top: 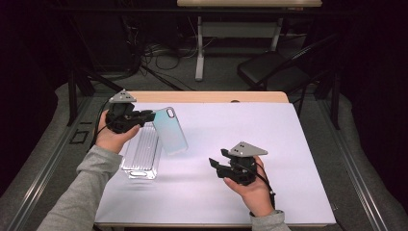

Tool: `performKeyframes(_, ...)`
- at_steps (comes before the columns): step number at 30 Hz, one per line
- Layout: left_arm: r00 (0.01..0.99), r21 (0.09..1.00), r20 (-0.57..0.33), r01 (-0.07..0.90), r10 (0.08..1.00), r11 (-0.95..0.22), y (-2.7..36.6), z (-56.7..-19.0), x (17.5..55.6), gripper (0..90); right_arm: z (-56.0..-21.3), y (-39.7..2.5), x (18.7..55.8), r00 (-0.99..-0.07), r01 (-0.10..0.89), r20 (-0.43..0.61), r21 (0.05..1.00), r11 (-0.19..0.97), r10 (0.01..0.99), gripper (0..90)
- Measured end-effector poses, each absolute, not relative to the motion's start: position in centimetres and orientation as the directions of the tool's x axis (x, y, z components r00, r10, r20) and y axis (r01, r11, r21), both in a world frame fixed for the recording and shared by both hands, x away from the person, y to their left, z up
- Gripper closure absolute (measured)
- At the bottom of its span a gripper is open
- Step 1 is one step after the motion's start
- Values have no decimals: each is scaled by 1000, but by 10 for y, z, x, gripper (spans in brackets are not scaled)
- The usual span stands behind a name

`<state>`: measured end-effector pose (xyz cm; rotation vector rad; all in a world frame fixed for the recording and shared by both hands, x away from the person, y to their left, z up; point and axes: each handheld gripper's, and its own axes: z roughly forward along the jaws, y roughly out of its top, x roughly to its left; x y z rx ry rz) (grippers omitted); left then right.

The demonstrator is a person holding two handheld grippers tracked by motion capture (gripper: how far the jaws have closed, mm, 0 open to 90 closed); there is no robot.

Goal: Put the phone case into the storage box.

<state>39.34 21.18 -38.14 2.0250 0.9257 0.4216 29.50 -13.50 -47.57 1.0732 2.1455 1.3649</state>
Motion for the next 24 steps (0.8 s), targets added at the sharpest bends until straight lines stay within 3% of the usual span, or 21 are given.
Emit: performKeyframes(24, 597, 799, -62, 510, 800, -319, 246, -374, 426, 801, -479, -143, 297, -610, 421, 88, 878, 229, 787, 457)
